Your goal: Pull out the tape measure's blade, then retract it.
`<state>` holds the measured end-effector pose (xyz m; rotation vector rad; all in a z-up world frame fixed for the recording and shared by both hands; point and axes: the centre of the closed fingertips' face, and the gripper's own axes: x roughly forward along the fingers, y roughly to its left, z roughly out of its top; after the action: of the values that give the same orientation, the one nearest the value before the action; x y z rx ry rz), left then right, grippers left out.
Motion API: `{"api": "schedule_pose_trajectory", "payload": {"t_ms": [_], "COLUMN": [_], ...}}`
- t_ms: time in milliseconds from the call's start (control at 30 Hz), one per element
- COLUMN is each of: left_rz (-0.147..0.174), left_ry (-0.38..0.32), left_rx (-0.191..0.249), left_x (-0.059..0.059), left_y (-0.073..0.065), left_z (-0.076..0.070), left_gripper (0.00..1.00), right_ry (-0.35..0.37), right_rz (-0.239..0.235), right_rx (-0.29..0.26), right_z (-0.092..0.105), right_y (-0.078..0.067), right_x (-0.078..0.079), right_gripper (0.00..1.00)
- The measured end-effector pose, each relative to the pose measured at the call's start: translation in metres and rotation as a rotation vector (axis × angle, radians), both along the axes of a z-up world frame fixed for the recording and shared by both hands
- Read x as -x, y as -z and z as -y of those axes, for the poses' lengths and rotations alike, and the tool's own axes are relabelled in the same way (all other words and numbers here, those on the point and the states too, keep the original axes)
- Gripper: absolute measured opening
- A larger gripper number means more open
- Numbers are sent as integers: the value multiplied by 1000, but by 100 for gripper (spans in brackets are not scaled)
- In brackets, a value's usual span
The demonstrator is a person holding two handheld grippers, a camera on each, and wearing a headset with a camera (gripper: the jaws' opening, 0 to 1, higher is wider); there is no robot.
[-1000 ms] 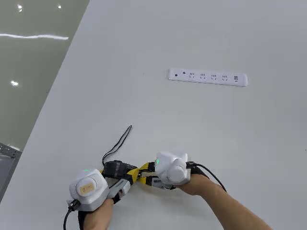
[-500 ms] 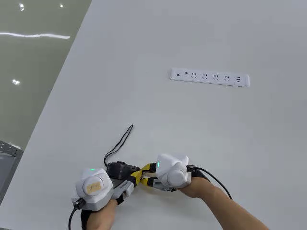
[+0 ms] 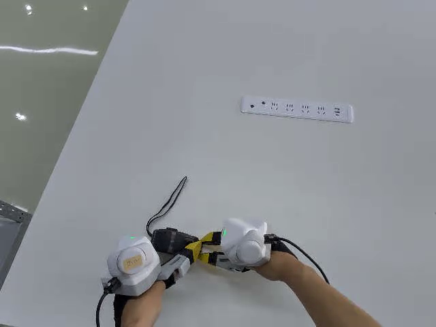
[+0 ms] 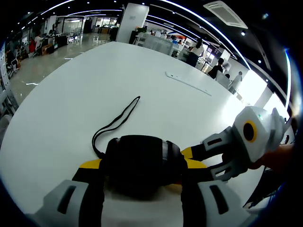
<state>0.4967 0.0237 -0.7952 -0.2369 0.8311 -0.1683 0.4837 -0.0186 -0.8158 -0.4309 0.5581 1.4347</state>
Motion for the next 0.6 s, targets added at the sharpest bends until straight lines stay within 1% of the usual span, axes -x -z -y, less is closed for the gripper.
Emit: {"api": "schedule_pose_trajectory", "payload": {"t_ms": [167,200,267,333,367,500,600], "left_rz": [-3,-3,-3,-3,-11,-11,-8], "left_ry": [32,48,56,58,63,83,83], "left_rx": [-21,-35,-43,-43,-40,-47,-40], "left_x": [1,2,2,2,3,5,7], "left_y": [0,0,-1,-1,-1,-2,-3], "left_z": [1,1,1,0,1,1,1], "left_gripper": [63,63,63,62,62,62,62], "right_ry": [6,5,8,10,11,11,11], "right_rz": [6,4,11,11,13,15,16], "right_rx": [8,13,15,17,21,31,35], "right_z": [1,1,1,2,3,7,8], "right_y": [0,0,0,-1,-1,-2,-4], "right_x": [0,0,-1,-1,-1,-1,0], "right_gripper": [15,15,15,15,15,16,17]}}
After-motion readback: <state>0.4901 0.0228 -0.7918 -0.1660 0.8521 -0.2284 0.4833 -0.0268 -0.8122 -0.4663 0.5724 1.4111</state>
